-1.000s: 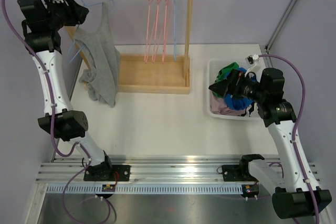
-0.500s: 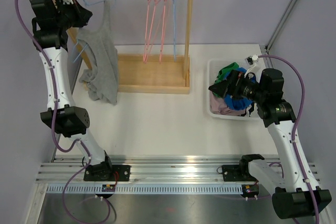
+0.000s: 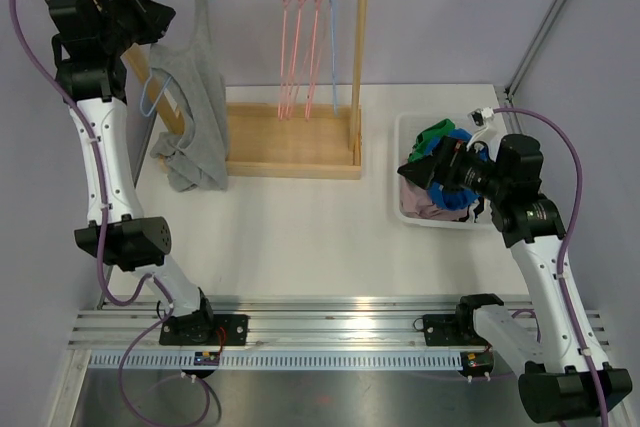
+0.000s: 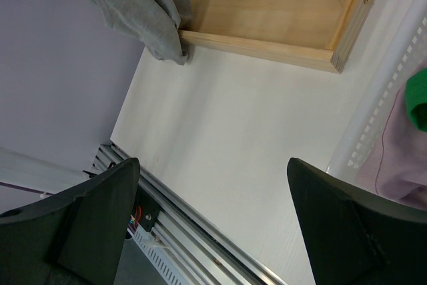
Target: Remove the tank top from the hanger
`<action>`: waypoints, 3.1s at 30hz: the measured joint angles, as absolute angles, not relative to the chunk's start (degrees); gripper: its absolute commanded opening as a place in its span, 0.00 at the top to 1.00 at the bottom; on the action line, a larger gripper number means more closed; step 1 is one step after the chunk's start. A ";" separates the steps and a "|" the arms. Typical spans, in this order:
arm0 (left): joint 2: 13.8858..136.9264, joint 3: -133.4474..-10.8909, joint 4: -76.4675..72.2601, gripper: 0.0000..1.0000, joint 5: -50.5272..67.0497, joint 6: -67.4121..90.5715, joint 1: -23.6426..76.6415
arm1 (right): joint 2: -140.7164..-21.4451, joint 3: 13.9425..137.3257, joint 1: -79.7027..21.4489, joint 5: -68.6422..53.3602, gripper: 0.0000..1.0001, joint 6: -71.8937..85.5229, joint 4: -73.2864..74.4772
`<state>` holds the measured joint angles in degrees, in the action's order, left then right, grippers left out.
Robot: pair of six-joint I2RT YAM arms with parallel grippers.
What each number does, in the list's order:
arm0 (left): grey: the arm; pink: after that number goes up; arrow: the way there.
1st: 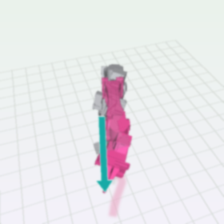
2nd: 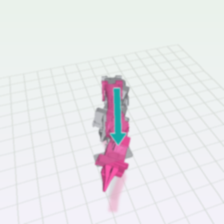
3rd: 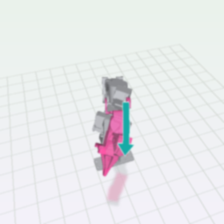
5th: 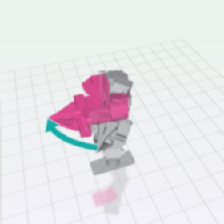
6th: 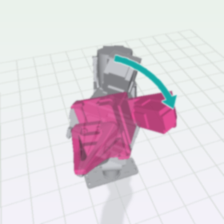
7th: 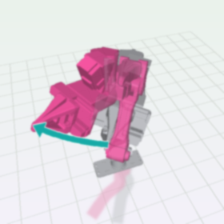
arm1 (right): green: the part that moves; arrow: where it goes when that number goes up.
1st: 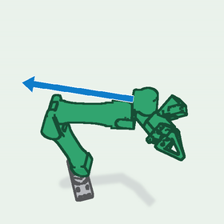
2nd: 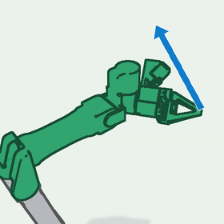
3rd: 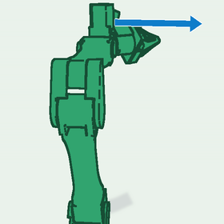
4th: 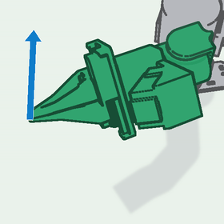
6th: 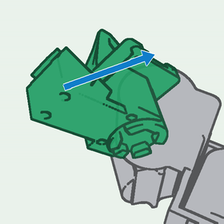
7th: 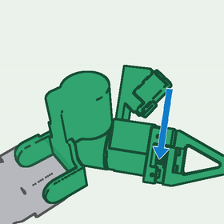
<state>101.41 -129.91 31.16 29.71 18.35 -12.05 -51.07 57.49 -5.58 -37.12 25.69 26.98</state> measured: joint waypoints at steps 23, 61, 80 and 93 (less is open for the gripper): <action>52.21 -71.96 29.58 1.00 28.73 26.59 -5.69 | -50.70 42.13 -7.25 -42.02 0.01 38.70 4.75; 26.46 -27.55 9.50 1.00 26.39 54.28 24.67 | -75.81 40.18 -47.70 -2.79 0.34 33.04 -21.17; 30.89 -33.45 14.55 1.00 29.69 48.51 26.13 | -75.16 42.85 -46.98 13.21 1.00 25.28 -8.67; 28.10 -46.61 26.44 1.00 32.64 35.40 28.16 | -65.98 48.77 -33.61 7.55 1.00 25.26 4.99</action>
